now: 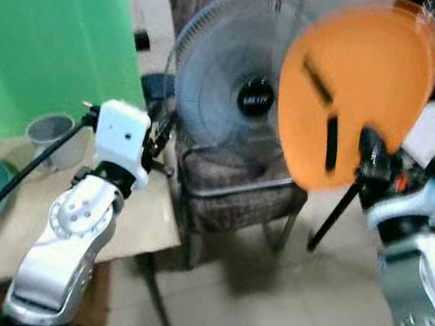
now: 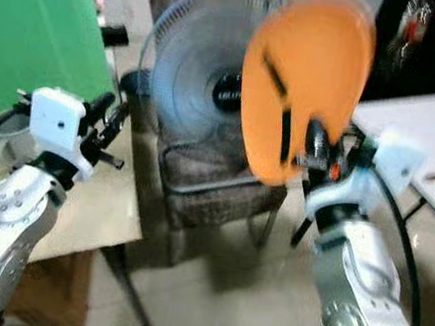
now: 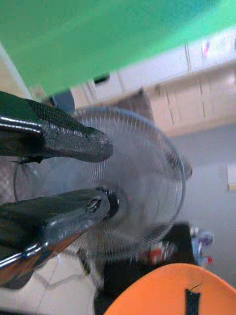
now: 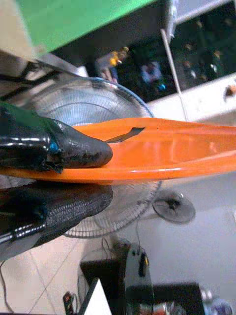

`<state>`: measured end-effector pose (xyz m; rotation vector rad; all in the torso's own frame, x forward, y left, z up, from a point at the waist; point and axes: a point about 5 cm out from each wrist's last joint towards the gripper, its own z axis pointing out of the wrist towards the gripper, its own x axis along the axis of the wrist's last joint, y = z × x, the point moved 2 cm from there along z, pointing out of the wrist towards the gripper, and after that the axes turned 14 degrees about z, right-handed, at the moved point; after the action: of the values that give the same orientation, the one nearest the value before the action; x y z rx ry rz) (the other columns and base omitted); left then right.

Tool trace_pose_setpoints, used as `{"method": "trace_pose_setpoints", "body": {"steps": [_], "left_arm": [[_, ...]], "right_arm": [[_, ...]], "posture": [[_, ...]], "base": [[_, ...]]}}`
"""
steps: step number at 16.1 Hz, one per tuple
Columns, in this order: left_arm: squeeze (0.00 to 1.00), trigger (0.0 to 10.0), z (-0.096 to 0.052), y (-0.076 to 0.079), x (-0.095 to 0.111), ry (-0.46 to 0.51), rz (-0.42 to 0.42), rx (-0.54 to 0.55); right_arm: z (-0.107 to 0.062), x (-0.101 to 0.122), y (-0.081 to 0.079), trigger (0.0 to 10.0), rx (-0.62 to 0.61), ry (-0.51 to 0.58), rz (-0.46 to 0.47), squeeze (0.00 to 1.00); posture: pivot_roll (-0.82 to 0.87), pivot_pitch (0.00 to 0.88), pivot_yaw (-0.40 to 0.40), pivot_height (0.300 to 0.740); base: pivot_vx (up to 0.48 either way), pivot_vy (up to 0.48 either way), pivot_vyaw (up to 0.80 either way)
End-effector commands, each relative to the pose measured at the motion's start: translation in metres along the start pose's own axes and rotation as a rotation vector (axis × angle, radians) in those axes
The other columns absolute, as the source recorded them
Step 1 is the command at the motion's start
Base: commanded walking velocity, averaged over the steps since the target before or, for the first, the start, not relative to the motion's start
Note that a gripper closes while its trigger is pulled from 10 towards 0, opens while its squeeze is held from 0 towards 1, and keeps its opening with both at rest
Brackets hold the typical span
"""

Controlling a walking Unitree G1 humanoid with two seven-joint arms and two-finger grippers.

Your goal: Setting the table

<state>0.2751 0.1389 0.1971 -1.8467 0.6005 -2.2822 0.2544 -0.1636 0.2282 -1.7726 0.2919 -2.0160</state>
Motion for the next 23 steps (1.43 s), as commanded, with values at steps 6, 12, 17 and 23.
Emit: {"method": "trace_pose_setpoints", "body": {"steps": [6, 12, 17, 23], "left_arm": [[0.0, 10.0, -0.001, 0.001, -0.011, -0.062, -0.053, -0.009], [0.0, 10.0, 0.005, 0.018, -0.03, -0.135, -0.033, -0.085], [0.0, 10.0, 0.0, 0.015, -0.036, -0.152, -0.022, -0.076], [0.0, 10.0, 0.001, 0.011, -0.03, -0.121, -0.005, -0.076]], "right_arm": [[0.003, -0.004, 0.002, 10.0, -0.009, -0.031, -0.05, 0.0], [-0.005, -0.022, 0.033, 10.0, -0.225, -0.11, -0.178, 0.0], [-0.007, -0.031, 0.032, 10.0, -0.229, -0.135, -0.185, 0.0], [-0.005, -0.035, 0.031, 10.0, -0.216, -0.158, -0.208, 0.0]], "posture": [[-0.06, 0.0, 0.071, 0.74], [-0.11, 0.0, 0.097, 0.74], [-0.11, 0.0, 0.1, 0.74], [-0.1, 0.0, 0.102, 0.74]], "base": [[0.0, 0.0, -0.8], [0.0, 0.0, -0.8], [0.0, 0.0, -0.8], [0.0, 0.234, -0.8]]}}
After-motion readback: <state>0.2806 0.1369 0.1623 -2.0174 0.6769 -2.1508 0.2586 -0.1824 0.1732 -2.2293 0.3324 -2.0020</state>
